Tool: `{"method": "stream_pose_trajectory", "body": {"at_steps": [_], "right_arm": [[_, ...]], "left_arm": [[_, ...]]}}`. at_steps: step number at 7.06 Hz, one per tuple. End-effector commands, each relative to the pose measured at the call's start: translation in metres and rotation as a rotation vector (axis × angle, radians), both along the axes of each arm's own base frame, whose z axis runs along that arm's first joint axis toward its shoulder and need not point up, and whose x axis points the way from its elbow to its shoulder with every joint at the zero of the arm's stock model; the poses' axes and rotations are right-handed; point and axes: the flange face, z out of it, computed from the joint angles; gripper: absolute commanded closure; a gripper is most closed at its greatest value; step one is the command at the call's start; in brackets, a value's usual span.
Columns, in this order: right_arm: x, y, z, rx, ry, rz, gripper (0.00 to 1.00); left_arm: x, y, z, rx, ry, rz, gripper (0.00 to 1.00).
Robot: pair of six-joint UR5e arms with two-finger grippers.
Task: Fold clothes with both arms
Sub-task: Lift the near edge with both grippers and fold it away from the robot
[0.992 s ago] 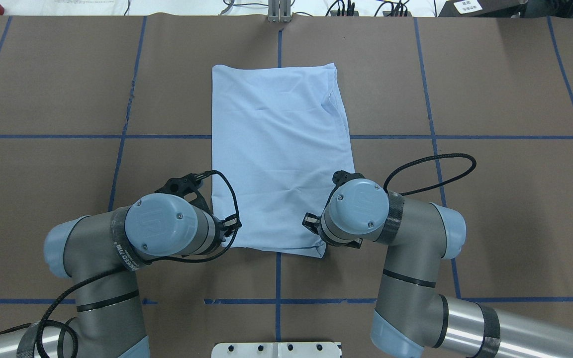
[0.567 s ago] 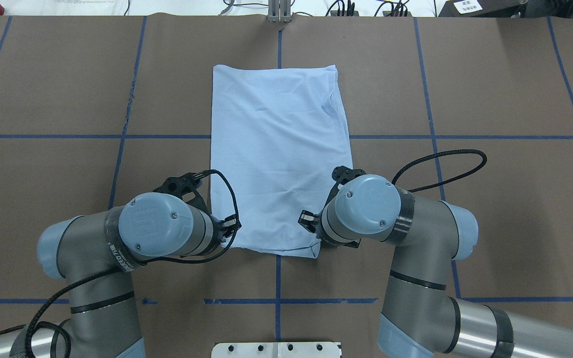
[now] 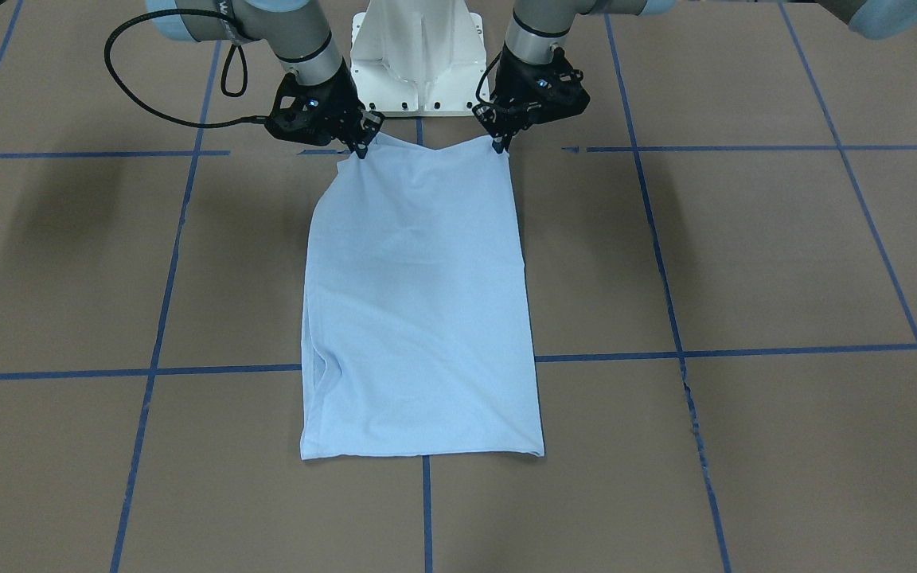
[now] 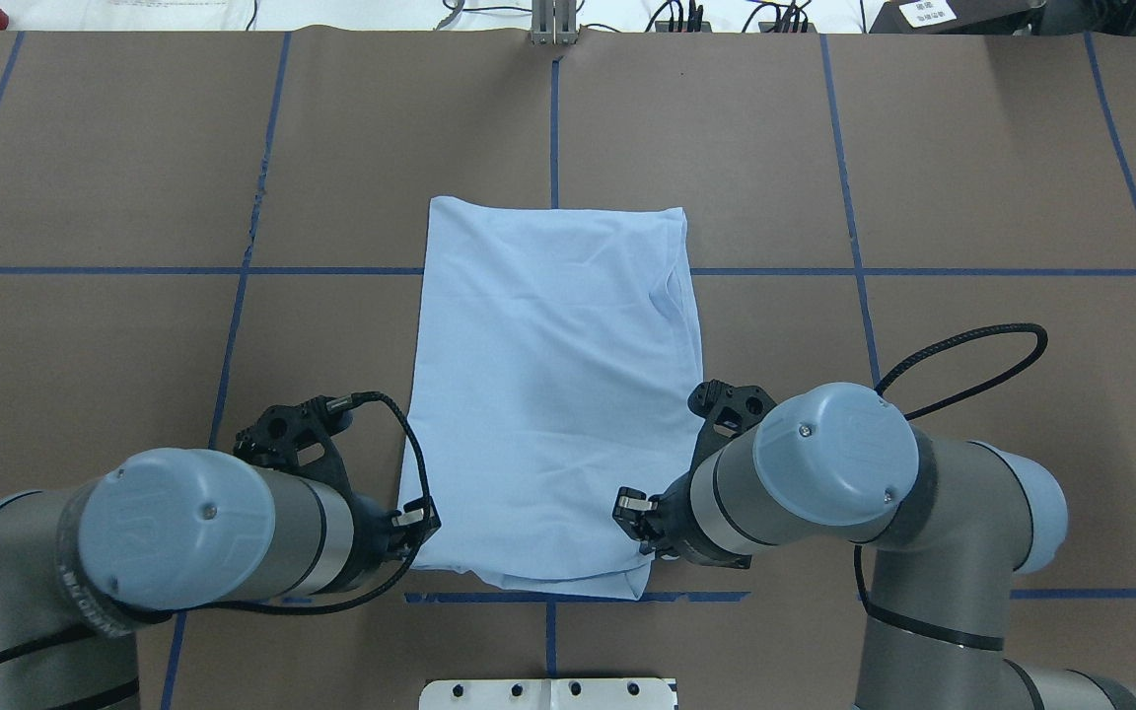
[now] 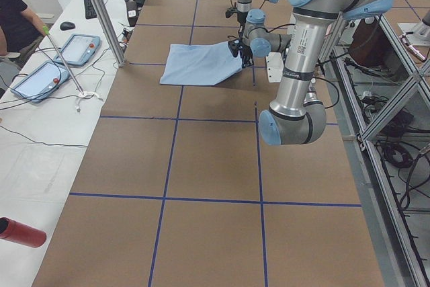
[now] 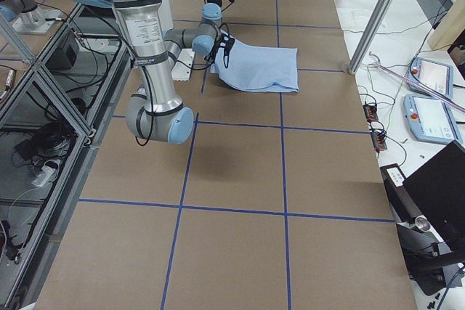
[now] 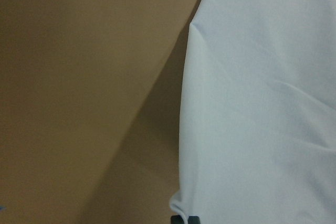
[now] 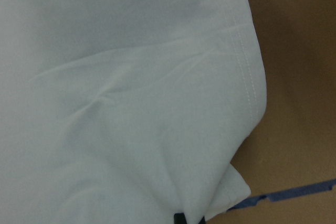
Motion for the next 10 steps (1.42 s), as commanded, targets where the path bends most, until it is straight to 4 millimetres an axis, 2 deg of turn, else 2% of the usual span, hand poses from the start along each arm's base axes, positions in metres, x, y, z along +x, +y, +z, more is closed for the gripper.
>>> {"method": "stream_pose_trajectory", "body": {"at_steps": [1, 2, 3, 4, 5, 6, 7, 8, 9, 10], "right_arm": [[-0.009, 0.007, -0.002, 0.001, -0.013, -0.024, 1.0], [-0.011, -0.017, -0.009, 0.02, -0.023, 0.026, 1.0], [-0.003, -0.044, -0.009, 0.022, -0.015, 0.074, 1.0], [-0.001, -0.077, 0.0, 0.014, 0.013, 0.124, 1.0], [-0.005, -0.112, 0.0, 0.019, 0.034, 0.16, 1.0], [-0.022, -0.142, 0.0, 0.004, 0.062, 0.184, 1.0], [-0.021, -0.169, -0.002, 0.001, 0.062, 0.218, 1.0], [-0.017, -0.207, -0.001, -0.009, 0.055, 0.251, 1.0], [-0.019, -0.261, 0.001, -0.017, 0.07, 0.239, 1.0], [-0.029, -0.314, 0.005, -0.026, 0.118, 0.231, 1.0]], "left_arm": [[0.005, 0.018, -0.016, -0.004, 0.013, 0.038, 1.0], [0.033, 0.013, -0.022, 0.005, 0.002, 0.044, 1.0], [0.041, -0.005, -0.019, 0.022, 0.006, 0.019, 1.0], [0.024, -0.044, -0.022, 0.067, 0.029, -0.028, 1.0], [0.024, -0.087, -0.013, 0.09, -0.002, -0.077, 1.0], [0.034, -0.136, -0.015, 0.107, -0.02, -0.129, 1.0], [0.04, -0.183, -0.013, 0.109, -0.025, -0.186, 1.0], [0.039, -0.224, -0.008, 0.11, -0.022, -0.19, 1.0], [0.041, -0.27, 0.002, 0.129, -0.033, -0.21, 1.0], [0.046, -0.326, 0.024, 0.147, -0.059, -0.245, 1.0]]}}
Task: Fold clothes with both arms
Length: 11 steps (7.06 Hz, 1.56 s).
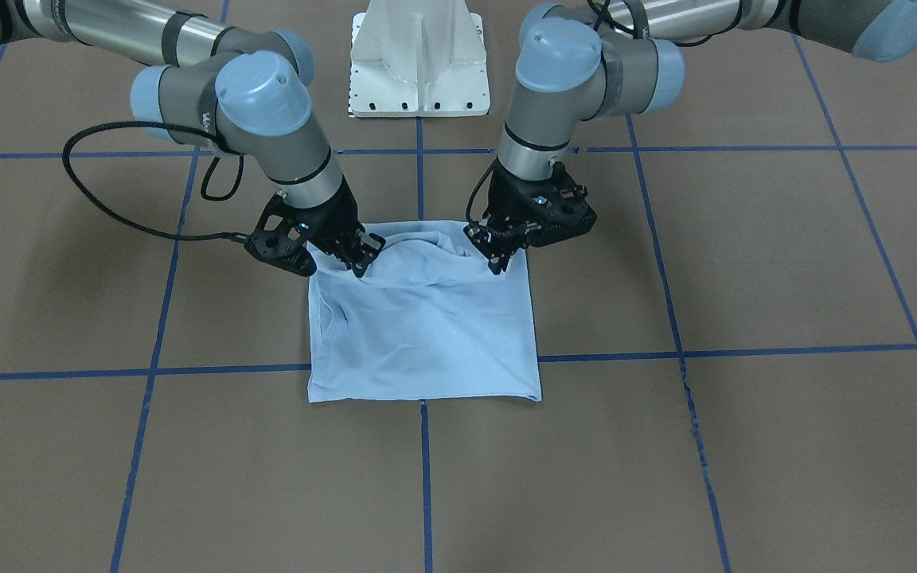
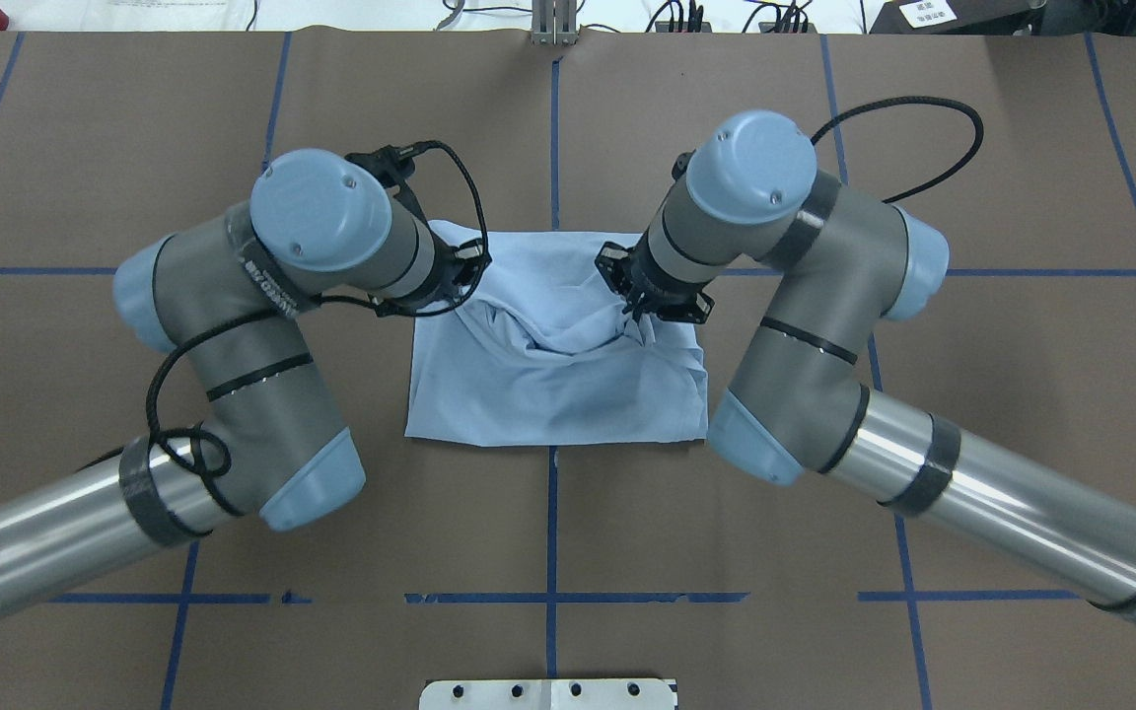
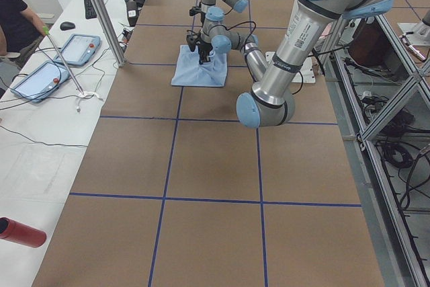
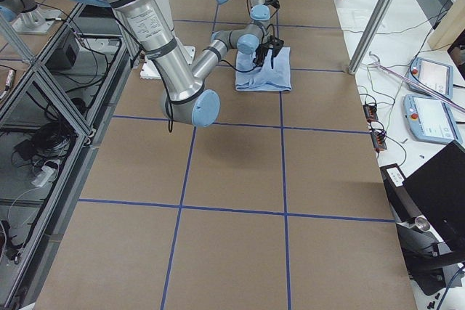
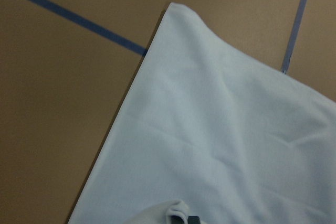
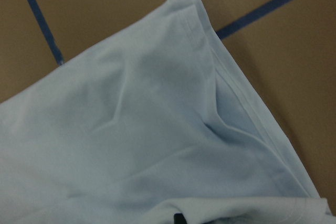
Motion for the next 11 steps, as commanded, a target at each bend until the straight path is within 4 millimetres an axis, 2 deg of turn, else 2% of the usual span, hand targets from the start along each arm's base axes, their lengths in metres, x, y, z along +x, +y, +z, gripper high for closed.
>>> {"method": "stream_pose_trajectory", "body": {"at_steps": [1, 2, 3, 4, 5, 6, 7, 8, 9, 10, 11], "right_arm": [[-0.009, -0.105, 0.028, -0.018, 0.042, 0.028, 1.0], [-0.01, -0.122, 0.045, 0.025, 0.022, 0.055, 0.01], [0.01, -0.138, 0.042, 0.034, 0.013, 0.075, 0.0], [0.019, -0.144, 0.037, 0.035, 0.001, 0.065, 0.0], [0.029, -0.15, 0.034, 0.029, -0.014, 0.058, 0.0], [0.033, -0.149, 0.031, 0.029, -0.024, 0.03, 0.0], [0.034, -0.147, 0.028, 0.035, -0.027, 0.016, 0.0], [0.048, -0.148, 0.03, 0.073, 0.041, -0.045, 0.0], [0.084, -0.154, 0.034, 0.136, 0.15, -0.146, 0.0], [0.142, -0.162, 0.069, 0.221, 0.218, -0.234, 0.0], [0.205, -0.171, 0.122, 0.28, 0.258, -0.29, 0.0]], "left_arm": [[-0.011, -0.107, 0.04, 0.027, -0.023, -0.087, 1.0], [-0.013, -0.126, 0.059, 0.077, -0.052, -0.077, 0.01], [-0.016, -0.131, 0.063, 0.111, -0.065, -0.076, 0.0], [-0.016, -0.133, 0.053, 0.121, -0.057, -0.075, 0.0], [-0.016, -0.133, 0.052, 0.125, -0.057, -0.071, 0.0], [-0.018, -0.133, 0.052, 0.124, -0.054, -0.069, 0.0], [-0.031, -0.138, 0.056, 0.14, -0.058, -0.015, 0.0], [-0.075, -0.146, 0.075, 0.168, -0.059, 0.049, 0.0], [-0.14, -0.14, 0.111, 0.248, -0.09, 0.106, 0.0], [-0.212, -0.148, 0.146, 0.325, -0.145, 0.161, 0.0], [-0.276, -0.145, 0.2, 0.362, -0.215, 0.209, 0.0]]}}
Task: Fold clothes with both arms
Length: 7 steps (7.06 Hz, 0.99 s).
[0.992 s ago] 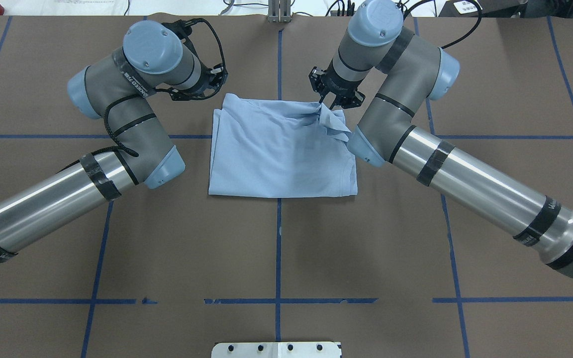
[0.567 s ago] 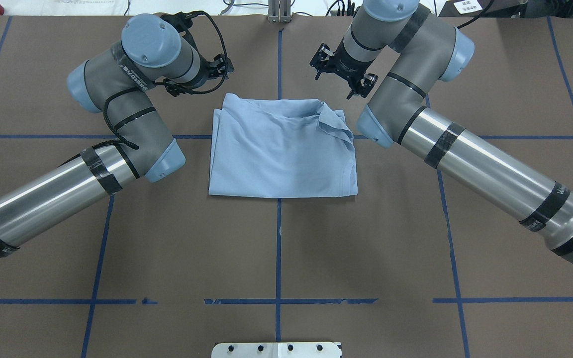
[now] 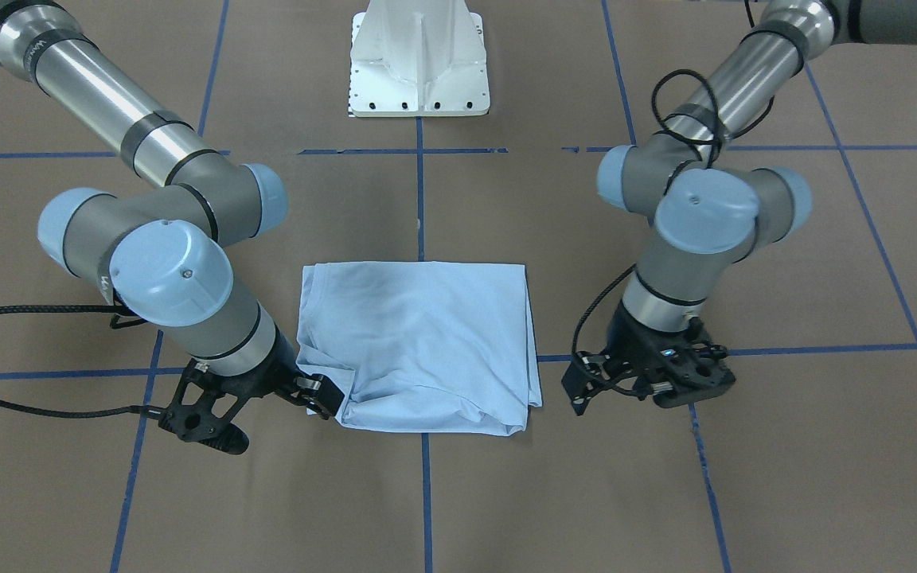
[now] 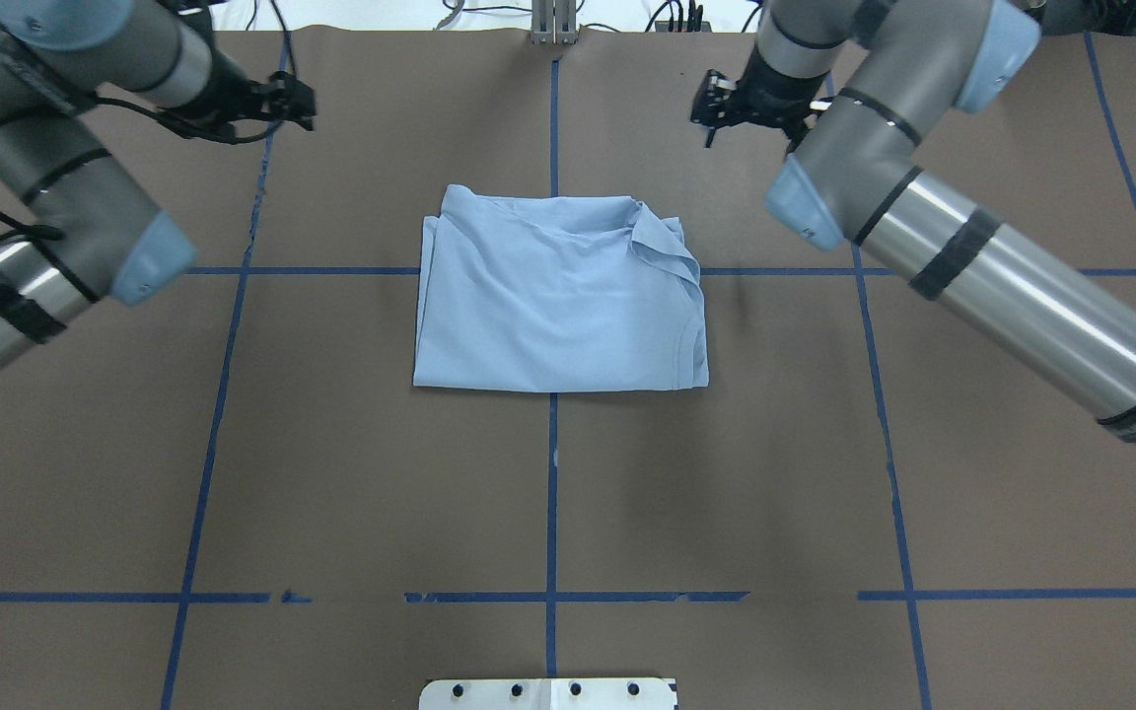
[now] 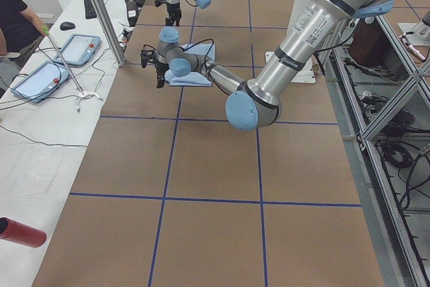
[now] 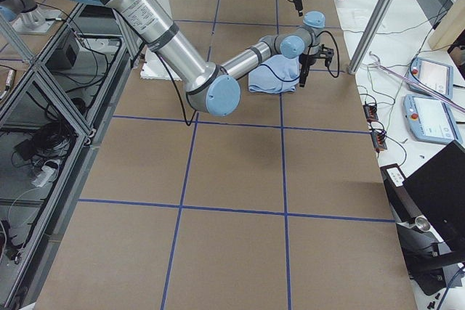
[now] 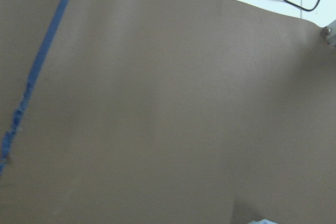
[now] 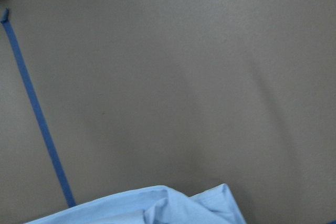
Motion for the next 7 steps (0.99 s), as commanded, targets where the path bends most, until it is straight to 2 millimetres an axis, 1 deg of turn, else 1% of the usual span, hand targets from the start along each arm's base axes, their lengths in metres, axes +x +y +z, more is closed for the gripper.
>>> {"method": "stream_pose_trajectory", "body": {"at_steps": [1, 2, 3, 4, 5, 6, 7], "right_arm": [[0.137, -0.004, 0.105, 0.133, 0.103, -0.147, 0.0], [0.201, 0.009, 0.16, 0.152, 0.091, -0.213, 0.0], [0.272, 0.029, 0.218, 0.164, 0.043, -0.276, 0.0], [0.331, 0.063, 0.276, 0.165, -0.018, -0.311, 0.0], [0.383, 0.099, 0.317, 0.178, -0.081, -0.309, 0.0], [0.409, 0.128, 0.346, 0.198, -0.111, -0.323, 0.0], [0.43, 0.16, 0.369, 0.187, -0.112, -0.304, 0.0]], "left_arm": [[-0.139, 0.009, 0.103, 0.112, -0.158, 0.1, 0.0], [-0.206, 0.024, 0.154, 0.154, -0.223, 0.164, 0.0], [-0.263, 0.044, 0.193, 0.2, -0.259, 0.232, 0.0], [-0.298, 0.067, 0.227, 0.221, -0.296, 0.275, 0.0], [-0.336, 0.087, 0.254, 0.219, -0.335, 0.303, 0.0], [-0.368, 0.097, 0.261, 0.184, -0.356, 0.366, 0.0], [-0.373, 0.11, 0.247, 0.152, -0.356, 0.4, 0.0]]}}
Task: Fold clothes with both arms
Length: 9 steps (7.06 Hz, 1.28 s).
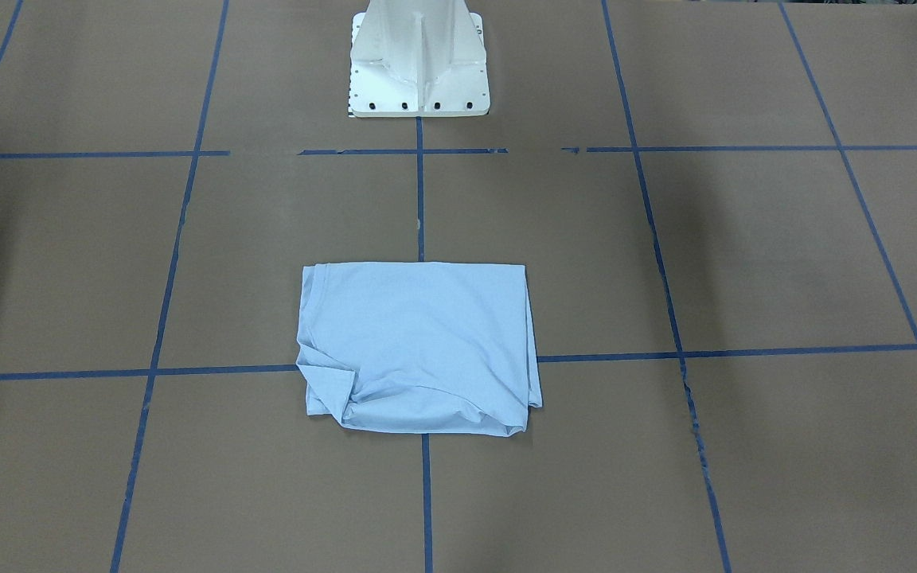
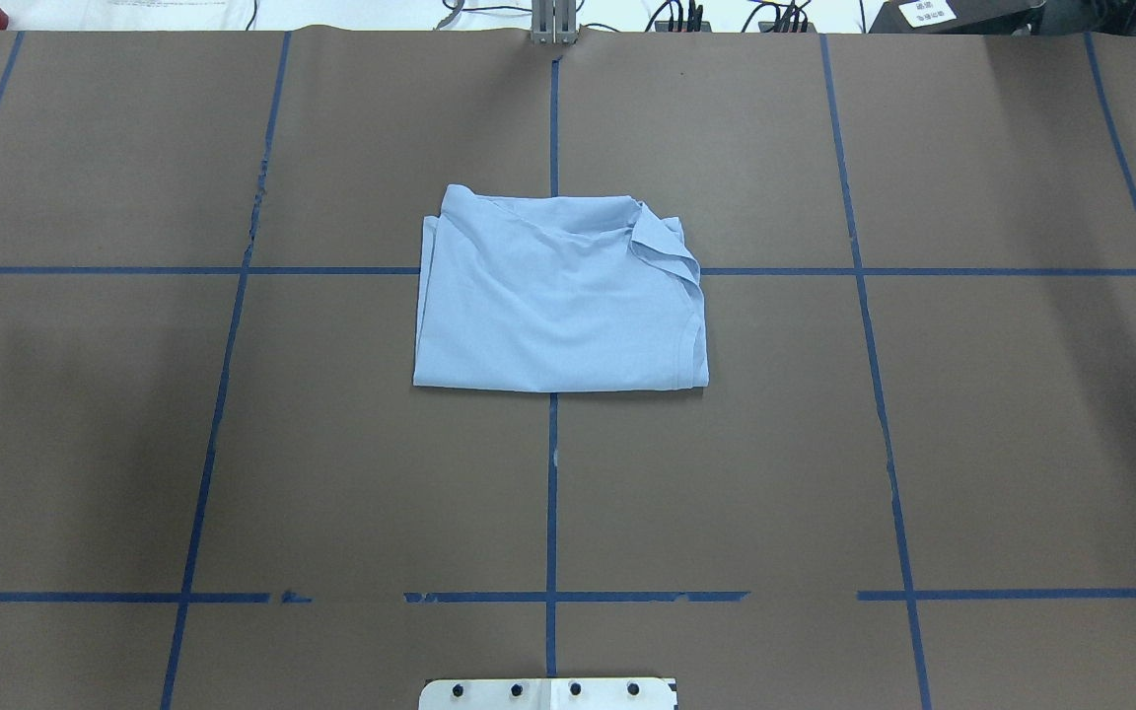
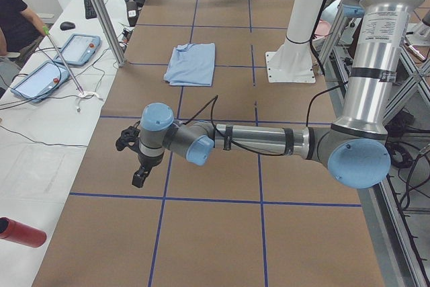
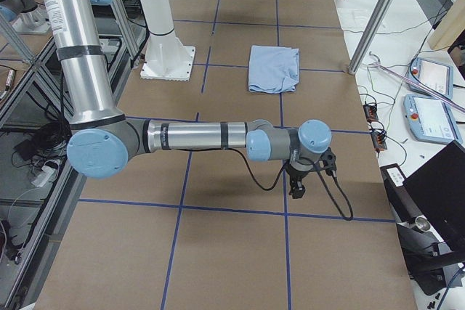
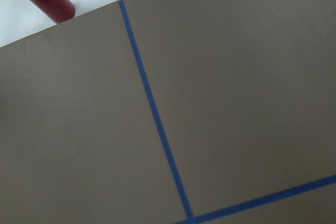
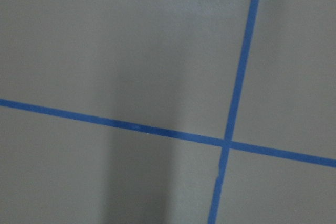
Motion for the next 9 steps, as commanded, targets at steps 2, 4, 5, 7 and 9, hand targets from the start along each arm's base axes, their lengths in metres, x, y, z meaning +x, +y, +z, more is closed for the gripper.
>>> {"method": "stream_pose_trajectory", "body": {"at_steps": [2, 4, 5, 7, 9], "right_arm": [[0.033, 0.077, 0.037, -0.019, -0.019, 0.026, 0.0], [0.036, 0.095, 0.043, -0.085, -0.006, 0.076, 0.0], [0.037, 0.109, 0.033, -0.11, -0.005, 0.114, 0.0], [0.041, 0.124, 0.032, -0.111, 0.019, 0.127, 0.0], [0.043, 0.128, 0.013, -0.113, 0.084, 0.175, 0.0]], "left_arm": [[-0.017, 0.063, -0.002, -0.024, 0.034, 0.034, 0.0], [-0.015, 0.065, 0.009, -0.052, 0.039, 0.019, 0.0], [-0.016, 0.071, 0.022, -0.098, 0.039, 0.013, 0.0], [-0.012, 0.071, 0.033, -0.213, 0.049, 0.018, 0.0], [-0.011, 0.068, 0.029, -0.258, 0.072, -0.053, 0.0]]}}
